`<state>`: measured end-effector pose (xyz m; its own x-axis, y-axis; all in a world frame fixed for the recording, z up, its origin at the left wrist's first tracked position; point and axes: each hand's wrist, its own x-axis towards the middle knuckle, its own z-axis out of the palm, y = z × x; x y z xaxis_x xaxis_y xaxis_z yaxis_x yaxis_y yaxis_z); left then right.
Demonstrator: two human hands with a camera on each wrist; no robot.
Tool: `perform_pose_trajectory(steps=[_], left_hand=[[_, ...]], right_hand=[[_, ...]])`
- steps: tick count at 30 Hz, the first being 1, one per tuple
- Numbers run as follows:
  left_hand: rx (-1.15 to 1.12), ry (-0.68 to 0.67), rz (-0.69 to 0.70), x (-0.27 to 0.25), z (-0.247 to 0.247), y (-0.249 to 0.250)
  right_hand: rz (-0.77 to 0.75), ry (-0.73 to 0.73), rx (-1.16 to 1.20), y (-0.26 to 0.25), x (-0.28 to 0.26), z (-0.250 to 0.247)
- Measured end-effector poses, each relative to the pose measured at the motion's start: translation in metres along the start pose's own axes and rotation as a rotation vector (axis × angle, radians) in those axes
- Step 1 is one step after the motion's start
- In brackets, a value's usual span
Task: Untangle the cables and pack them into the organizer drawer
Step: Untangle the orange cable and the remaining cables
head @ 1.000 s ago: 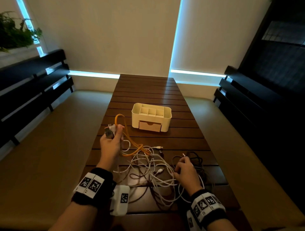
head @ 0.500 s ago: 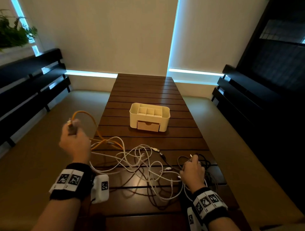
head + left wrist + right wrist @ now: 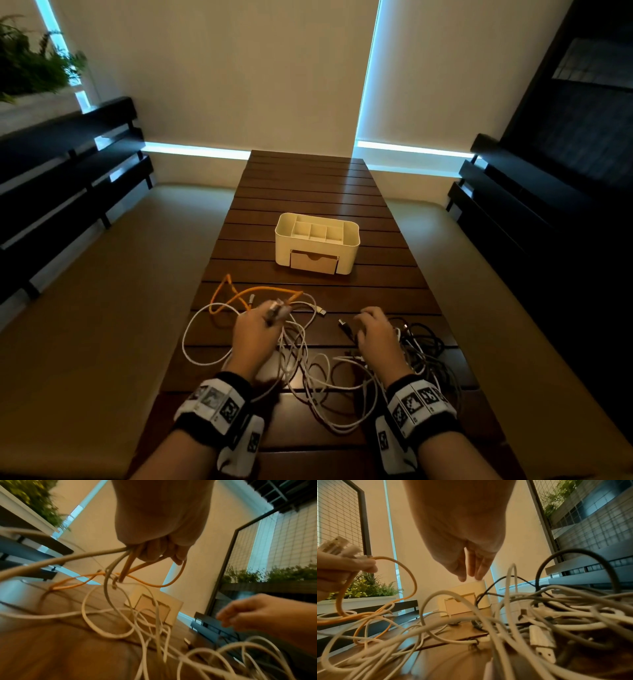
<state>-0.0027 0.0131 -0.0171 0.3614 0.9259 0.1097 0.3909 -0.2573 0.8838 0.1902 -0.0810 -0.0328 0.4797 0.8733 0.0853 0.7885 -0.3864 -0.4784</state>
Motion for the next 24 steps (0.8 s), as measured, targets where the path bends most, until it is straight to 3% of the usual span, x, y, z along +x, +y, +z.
perform_pose_trajectory(steps=[5, 9, 15, 18, 21, 24], left_hand=[[0.247, -0.209, 0.019, -0.007, 0.032, -0.022], [0.047, -0.319, -0.064, -0.012, 0.030, -0.031], [-0.243, -0.222, -0.157, -0.009, 0.024, -0.027], [-0.271, -0.183, -0.155, -0.009, 0.026, -0.024], [-0.391, -0.139, -0.182, -0.007, 0.027, -0.012], [-0.469, -0.115, -0.278, -0.007, 0.029, 0.000]], right_hand=[[0.159, -0.353, -0.040, 0.004, 0.013, 0.029], [0.176, -0.314, -0.085, 0.009, 0.010, 0.043], [0.262, -0.244, -0.255, 0.005, 0.000, 0.042], [0.309, -0.127, -0.236, -0.005, -0.002, 0.035], [0.354, 0.116, 0.012, -0.020, 0.000, 0.019], [0.207, 0.376, 0.088, -0.041, 0.000, 0.000]])
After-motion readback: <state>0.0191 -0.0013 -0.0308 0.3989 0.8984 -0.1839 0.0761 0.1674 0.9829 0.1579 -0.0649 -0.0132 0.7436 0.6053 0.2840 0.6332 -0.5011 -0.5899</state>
